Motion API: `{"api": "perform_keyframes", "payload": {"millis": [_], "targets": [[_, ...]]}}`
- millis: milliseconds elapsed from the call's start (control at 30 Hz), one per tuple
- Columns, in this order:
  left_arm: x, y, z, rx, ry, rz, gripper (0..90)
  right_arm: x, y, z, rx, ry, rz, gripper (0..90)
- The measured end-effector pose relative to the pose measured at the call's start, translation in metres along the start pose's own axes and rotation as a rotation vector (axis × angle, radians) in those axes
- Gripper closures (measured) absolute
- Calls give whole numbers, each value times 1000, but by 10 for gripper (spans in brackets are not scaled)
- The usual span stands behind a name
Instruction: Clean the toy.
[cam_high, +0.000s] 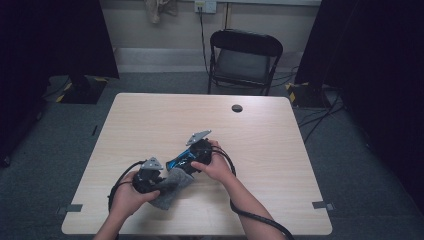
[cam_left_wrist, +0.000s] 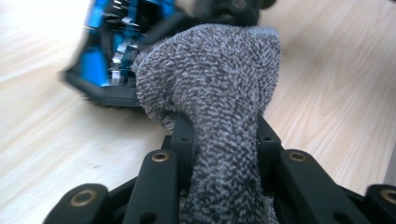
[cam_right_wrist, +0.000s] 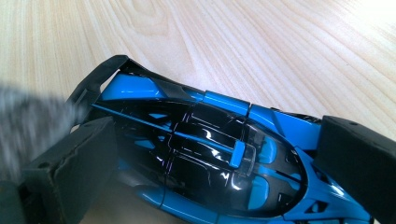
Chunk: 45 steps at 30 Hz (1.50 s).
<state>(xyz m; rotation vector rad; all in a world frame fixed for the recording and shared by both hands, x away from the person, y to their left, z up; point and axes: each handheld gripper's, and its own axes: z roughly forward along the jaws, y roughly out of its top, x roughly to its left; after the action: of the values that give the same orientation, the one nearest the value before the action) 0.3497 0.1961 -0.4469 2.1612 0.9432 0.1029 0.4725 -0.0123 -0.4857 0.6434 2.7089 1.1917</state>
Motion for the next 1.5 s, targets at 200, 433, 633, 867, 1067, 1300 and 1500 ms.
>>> {"api": "perform_keyframes", "payload": {"millis": [200, 433, 633, 867, 1067, 1300, 1500], "targets": [[16, 1, -20, -29, 64, -26, 692, 0, 0, 0, -1, 0, 2, 0], [33, 0, -30, -72, 117, -65, 692, 0, 0, 0, -3, -2, 1, 0], [50, -7, -28, -76, 167, -118, 692, 0, 0, 0, 1, 0, 2, 0], [68, -25, -13, -39, 213, -191, 691, 0, 0, 0, -2, -1, 2, 0], [68, -30, -2, -32, 215, -204, 684, 0, 0, 0, 2, -1, 2, 0], [60, -25, 5, -8, 183, -158, 681, 0, 0, 0, 2, -1, 3, 0], [49, -22, 9, 9, 149, -130, 681, 0, 1, 0, 6, -1, 0, 0]]}}
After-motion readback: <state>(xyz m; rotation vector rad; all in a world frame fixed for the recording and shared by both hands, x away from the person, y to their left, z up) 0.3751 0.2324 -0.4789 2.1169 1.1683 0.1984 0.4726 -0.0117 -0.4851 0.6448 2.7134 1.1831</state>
